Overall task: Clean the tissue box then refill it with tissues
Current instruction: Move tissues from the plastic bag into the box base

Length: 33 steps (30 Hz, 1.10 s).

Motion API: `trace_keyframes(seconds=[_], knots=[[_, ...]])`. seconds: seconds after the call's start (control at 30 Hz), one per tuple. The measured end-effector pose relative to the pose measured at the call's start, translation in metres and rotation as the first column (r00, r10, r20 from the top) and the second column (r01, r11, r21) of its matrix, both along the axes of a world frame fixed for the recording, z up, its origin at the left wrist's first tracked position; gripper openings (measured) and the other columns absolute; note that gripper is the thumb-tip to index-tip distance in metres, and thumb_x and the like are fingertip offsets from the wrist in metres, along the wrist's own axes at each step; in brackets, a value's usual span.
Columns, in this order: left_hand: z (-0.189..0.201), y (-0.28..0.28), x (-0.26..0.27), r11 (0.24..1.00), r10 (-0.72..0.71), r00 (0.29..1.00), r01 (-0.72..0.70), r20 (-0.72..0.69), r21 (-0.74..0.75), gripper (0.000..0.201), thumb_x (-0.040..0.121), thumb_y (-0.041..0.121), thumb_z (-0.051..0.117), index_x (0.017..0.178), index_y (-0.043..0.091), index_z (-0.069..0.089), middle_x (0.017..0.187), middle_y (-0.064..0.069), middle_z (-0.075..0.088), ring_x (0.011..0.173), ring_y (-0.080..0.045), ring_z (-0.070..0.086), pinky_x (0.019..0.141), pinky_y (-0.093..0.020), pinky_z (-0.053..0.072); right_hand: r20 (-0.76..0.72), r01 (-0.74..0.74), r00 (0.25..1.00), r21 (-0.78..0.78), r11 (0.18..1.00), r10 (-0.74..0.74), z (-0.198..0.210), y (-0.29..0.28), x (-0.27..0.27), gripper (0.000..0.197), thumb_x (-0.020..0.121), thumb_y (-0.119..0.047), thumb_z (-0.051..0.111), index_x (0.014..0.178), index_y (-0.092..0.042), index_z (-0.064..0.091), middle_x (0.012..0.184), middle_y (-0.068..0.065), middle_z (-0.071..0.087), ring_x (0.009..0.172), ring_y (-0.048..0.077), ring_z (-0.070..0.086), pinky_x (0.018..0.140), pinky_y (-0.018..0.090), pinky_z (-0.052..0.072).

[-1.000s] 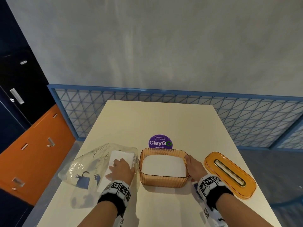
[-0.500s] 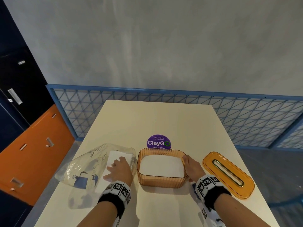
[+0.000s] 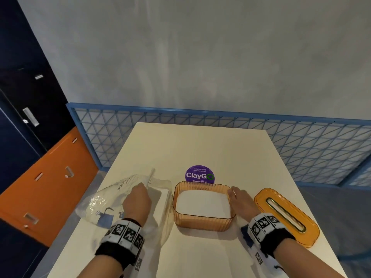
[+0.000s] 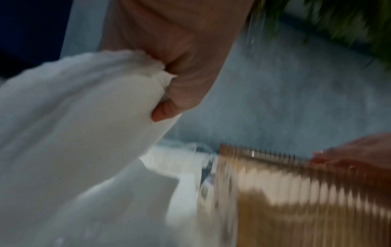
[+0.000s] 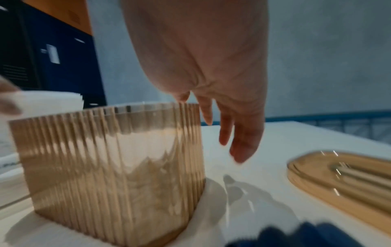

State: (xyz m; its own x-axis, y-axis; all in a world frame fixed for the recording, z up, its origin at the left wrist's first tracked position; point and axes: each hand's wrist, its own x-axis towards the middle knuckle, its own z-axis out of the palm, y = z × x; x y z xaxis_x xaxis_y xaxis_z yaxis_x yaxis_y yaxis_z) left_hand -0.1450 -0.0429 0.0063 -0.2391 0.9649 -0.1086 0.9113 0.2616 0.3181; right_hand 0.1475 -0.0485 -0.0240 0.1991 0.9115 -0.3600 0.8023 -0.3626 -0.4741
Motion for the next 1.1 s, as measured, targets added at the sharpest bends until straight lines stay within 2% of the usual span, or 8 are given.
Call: trace_keyframes(seconds=[0.17,0.37,0.47,0.57,0.7,0.8,0.93,1.1], knots=[[0.040,-0.019,0.002,0.932,-0.116,0.990,0.082,0.076,0.352,0.028,0.093,0.008,0.042,0.118,0.010,0.054,0.108,-0.010,0.060,0.093,-0.030,0.059,0.066,-0.032,0.041,-0.279,-0.011,0.957,0.234,0.972,0.078,0.066,0.003,-0.049,0.045,0.100,-0.039,0.032,0.107,-0.006,0.061,0.094,0.011,0.062,0.089,0.025,0.059,0.074,0.031,0.043],[0.028,-0.029,0.011,0.776,-0.483,0.875,0.450,-0.042,0.443,0.049,0.076,0.010,0.049,0.123,0.023,0.052,0.113,-0.006,0.065,0.096,-0.026,0.063,0.072,-0.034,0.053,-0.873,-0.119,0.470,-0.210,0.970,-0.131,0.112,0.014,-0.110,0.049,0.089,-0.051,0.051,0.113,-0.009,0.060,0.097,0.011,0.068,0.083,0.028,0.069,0.063,0.033,0.059],[0.011,-0.037,0.002,0.755,-0.555,0.831,0.486,0.034,0.441,0.055,0.079,0.028,0.038,0.134,0.031,0.038,0.135,-0.006,0.052,0.127,-0.018,0.038,0.098,-0.041,0.043,-0.849,-0.122,0.528,-0.110,0.986,-0.030,0.105,0.019,-0.122,0.020,0.090,-0.013,0.058,0.109,-0.009,0.061,0.101,0.009,0.067,0.089,0.025,0.065,0.068,0.035,0.059],[0.003,-0.048,-0.009,0.889,-0.421,0.761,0.237,0.494,0.392,0.069,0.078,0.042,0.042,0.144,0.032,0.022,0.147,0.010,0.024,0.140,-0.008,0.016,0.114,-0.029,0.016,-0.763,-0.116,0.644,-0.024,0.993,0.057,0.096,0.023,-0.125,0.037,0.086,-0.001,0.056,0.123,-0.004,0.055,0.117,0.016,0.063,0.108,0.034,0.060,0.087,0.042,0.051],[-0.002,-0.033,-0.026,0.973,0.108,0.416,-0.230,0.903,-0.010,0.060,0.095,0.010,0.041,0.149,0.017,0.018,0.135,-0.010,0.046,0.125,-0.024,0.043,0.108,-0.036,0.031,-0.727,-0.135,0.678,0.020,0.991,0.107,0.086,0.016,-0.133,0.042,0.086,-0.005,0.057,0.127,-0.010,0.052,0.120,0.012,0.063,0.111,0.031,0.060,0.099,0.046,0.047],[-0.001,-0.023,-0.036,0.962,0.225,0.211,-0.201,0.951,-0.183,0.056,0.090,0.002,0.037,0.143,0.015,0.030,0.102,-0.006,0.054,0.098,-0.021,0.049,0.086,-0.035,0.043,-0.740,-0.154,0.659,0.044,0.987,0.136,0.081,0.007,-0.141,0.036,0.087,-0.007,0.057,0.123,-0.014,0.054,0.119,0.006,0.064,0.111,0.026,0.060,0.098,0.043,0.048],[0.020,-0.024,-0.044,0.986,0.093,0.317,-0.159,0.944,-0.044,0.031,0.088,-0.005,0.035,0.107,0.010,0.055,0.082,-0.003,0.058,0.070,-0.008,0.056,0.055,-0.021,0.045,-0.756,-0.097,0.643,0.074,0.993,0.119,0.074,-0.006,-0.153,0.032,0.087,-0.002,0.054,0.116,-0.018,0.055,0.113,0.003,0.064,0.107,0.023,0.059,0.088,0.032,0.051],[0.008,-0.026,-0.056,0.905,0.010,0.523,-0.368,0.853,0.215,0.024,0.090,-0.005,0.040,0.104,0.008,0.054,0.089,-0.002,0.057,0.092,-0.021,0.050,0.065,-0.025,0.040,-0.727,-0.005,0.681,0.111,0.994,0.084,0.048,0.004,-0.175,0.042,0.081,0.005,0.054,0.121,-0.006,0.057,0.115,0.009,0.064,0.109,0.026,0.060,0.093,0.036,0.050]])
